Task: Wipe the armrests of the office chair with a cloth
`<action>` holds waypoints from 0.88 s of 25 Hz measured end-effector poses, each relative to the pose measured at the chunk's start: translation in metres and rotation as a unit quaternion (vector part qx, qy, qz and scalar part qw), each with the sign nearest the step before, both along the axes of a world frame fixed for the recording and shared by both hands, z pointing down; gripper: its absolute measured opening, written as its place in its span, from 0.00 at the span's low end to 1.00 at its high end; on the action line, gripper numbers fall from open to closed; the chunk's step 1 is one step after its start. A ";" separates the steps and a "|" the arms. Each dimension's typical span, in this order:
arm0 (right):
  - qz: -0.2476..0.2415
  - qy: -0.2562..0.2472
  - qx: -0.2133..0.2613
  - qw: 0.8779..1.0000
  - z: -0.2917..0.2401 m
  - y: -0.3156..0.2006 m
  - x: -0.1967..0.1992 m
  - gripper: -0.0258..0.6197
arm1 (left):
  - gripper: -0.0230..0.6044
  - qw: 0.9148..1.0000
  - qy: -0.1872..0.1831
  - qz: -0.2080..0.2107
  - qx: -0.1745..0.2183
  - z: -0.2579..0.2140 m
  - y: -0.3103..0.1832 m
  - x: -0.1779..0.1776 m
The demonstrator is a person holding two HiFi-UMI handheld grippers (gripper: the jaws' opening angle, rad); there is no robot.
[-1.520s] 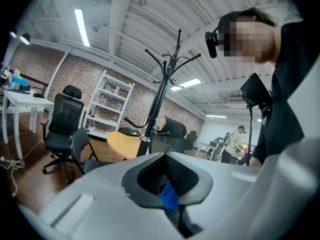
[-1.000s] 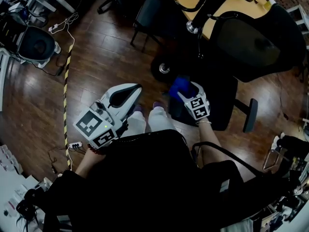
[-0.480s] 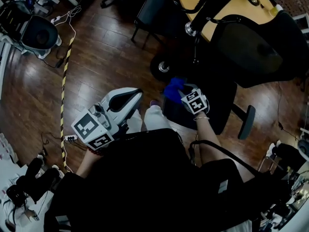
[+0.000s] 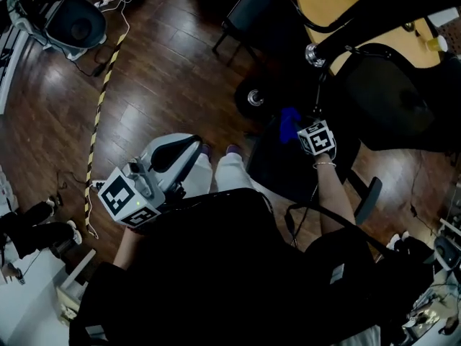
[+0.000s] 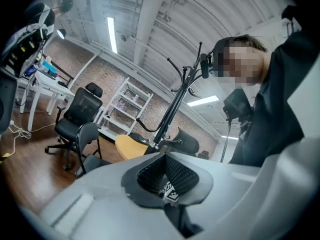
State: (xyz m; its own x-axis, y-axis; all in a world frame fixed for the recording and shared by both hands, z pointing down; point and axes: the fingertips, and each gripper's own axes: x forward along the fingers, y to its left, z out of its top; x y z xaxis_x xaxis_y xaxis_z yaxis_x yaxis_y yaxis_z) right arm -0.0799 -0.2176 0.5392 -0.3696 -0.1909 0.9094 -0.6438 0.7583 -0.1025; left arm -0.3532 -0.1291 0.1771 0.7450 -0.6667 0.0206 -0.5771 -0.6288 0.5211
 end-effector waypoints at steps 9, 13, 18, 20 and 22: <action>-0.140 0.017 -0.089 0.986 -0.002 -0.005 -0.088 0.11 | 0.05 0.999 0.012 -0.048 -0.007 0.002 0.005 -0.028; -0.191 0.037 -0.064 0.979 0.006 0.017 -0.100 0.11 | 0.05 0.999 0.016 -0.043 0.004 -0.002 0.005 -0.027; -0.268 0.028 -0.069 0.960 -0.001 0.071 -0.131 0.11 | 0.05 0.999 0.016 -0.039 -0.001 0.001 0.004 -0.028; -0.301 0.033 -0.054 0.951 0.001 0.098 -0.141 0.11 | 0.05 0.999 0.013 -0.030 0.004 -0.002 0.004 -0.027; -0.319 0.030 -0.027 0.947 0.001 0.121 -0.147 0.11 | 0.05 1.000 0.007 -0.017 0.009 -0.006 0.004 -0.025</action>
State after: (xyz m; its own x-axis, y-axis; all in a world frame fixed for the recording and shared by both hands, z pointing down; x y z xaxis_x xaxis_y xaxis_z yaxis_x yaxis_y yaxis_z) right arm -0.2270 -0.0964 0.5399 -0.3404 0.1015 0.9348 -0.0620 0.9896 -0.1300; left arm -0.3783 -0.1251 0.1715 0.7219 -0.6920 -0.0026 -0.5907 -0.6181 0.5186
